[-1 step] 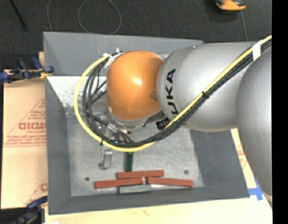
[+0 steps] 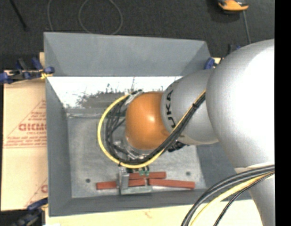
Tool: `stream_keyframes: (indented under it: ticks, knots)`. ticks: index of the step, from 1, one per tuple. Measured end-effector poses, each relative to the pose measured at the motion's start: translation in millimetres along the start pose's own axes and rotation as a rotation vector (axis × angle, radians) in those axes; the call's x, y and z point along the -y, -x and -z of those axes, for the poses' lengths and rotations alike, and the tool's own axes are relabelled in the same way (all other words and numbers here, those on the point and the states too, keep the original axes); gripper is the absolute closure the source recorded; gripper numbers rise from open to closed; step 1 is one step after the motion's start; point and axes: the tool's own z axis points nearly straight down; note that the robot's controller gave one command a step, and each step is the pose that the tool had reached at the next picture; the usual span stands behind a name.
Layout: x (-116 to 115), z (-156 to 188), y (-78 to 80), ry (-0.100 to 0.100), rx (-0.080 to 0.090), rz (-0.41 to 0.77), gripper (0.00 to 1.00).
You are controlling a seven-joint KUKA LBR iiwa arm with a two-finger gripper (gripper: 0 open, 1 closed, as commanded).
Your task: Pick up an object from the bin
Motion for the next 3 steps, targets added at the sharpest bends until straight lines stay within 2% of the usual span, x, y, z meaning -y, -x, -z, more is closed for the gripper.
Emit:
stream_keyframes:
  ticks: [1,2,3]
  knots:
    - [36.2,5.7,-30.9,0.003,0.017,-0.007,0.00]
    - [34.2,6.5,-30.6,0.004,0.013,-0.007,1.00]
    - [39.1,164.5,-32.3,0.001,0.016,0.029,1.00]
